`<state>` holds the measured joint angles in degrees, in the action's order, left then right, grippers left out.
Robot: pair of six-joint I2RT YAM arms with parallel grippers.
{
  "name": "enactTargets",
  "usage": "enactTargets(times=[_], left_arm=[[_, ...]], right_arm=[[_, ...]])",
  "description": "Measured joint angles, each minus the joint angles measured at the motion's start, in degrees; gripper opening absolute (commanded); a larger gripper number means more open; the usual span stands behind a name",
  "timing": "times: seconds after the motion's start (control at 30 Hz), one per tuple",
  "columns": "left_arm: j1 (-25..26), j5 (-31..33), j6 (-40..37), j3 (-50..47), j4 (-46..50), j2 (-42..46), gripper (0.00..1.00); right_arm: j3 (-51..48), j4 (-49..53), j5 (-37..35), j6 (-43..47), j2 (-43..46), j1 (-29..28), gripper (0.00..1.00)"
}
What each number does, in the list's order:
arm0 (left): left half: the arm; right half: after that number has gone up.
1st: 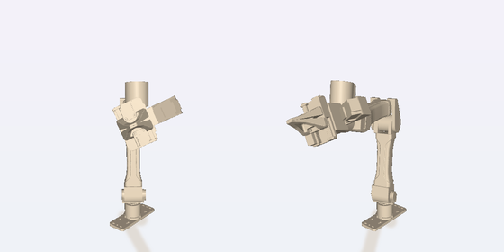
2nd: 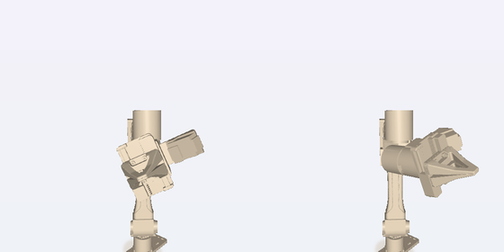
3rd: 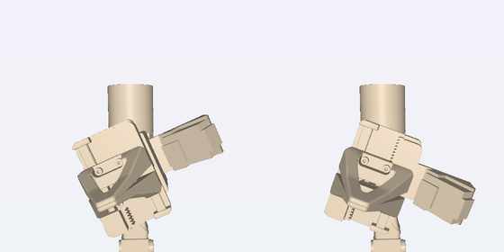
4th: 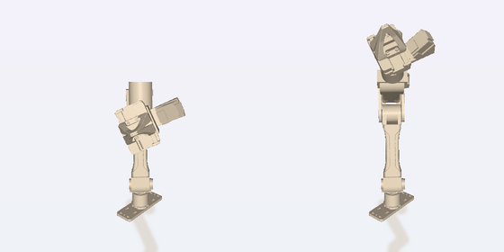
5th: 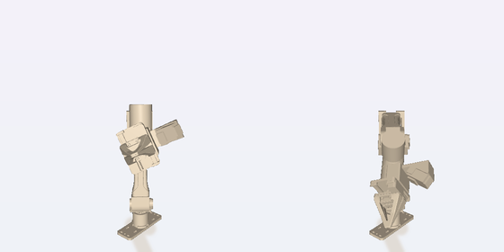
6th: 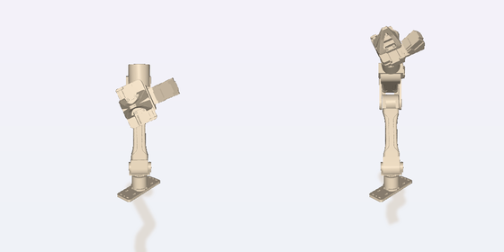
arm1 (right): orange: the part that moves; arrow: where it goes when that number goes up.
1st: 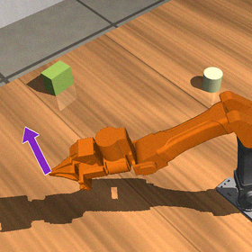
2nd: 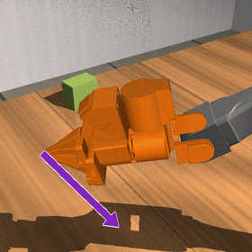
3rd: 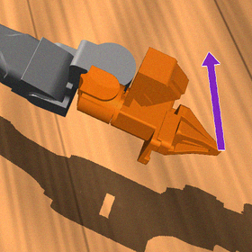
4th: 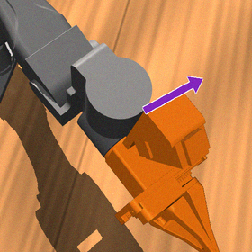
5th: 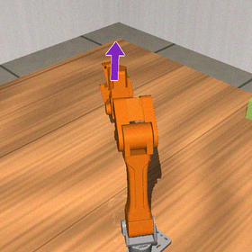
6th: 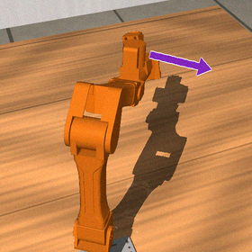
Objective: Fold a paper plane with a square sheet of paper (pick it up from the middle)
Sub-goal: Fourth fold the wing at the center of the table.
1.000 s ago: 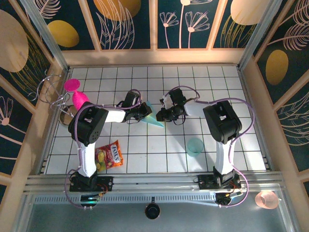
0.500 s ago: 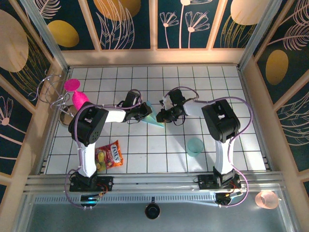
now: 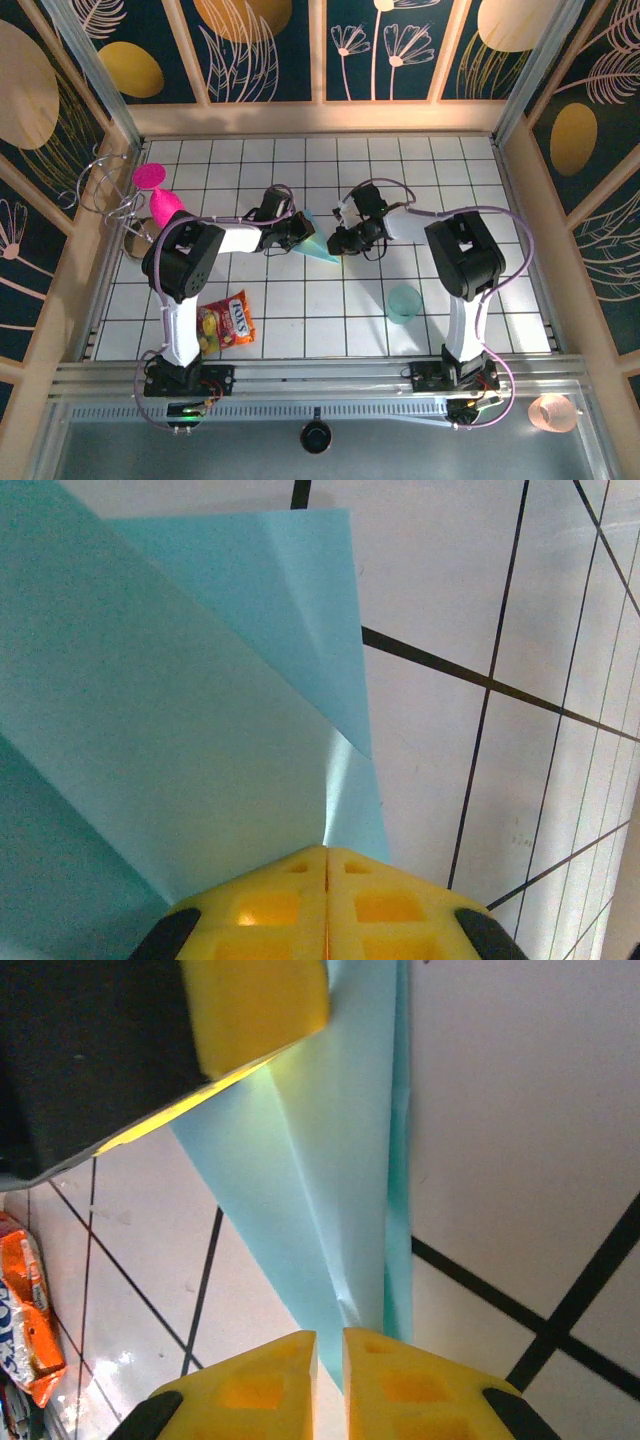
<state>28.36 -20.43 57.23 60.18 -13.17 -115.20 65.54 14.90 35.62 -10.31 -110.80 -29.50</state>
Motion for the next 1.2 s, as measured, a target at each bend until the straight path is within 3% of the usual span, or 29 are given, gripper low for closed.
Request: enactTargets(times=[1.2], left_arm=[[0.1, 0.3, 0.0, 1.7, 3.2, -0.4, 0.08]], right_arm=[[-1.2, 0.8, -2.7, -0.1, 0.5, -0.9, 0.13]])
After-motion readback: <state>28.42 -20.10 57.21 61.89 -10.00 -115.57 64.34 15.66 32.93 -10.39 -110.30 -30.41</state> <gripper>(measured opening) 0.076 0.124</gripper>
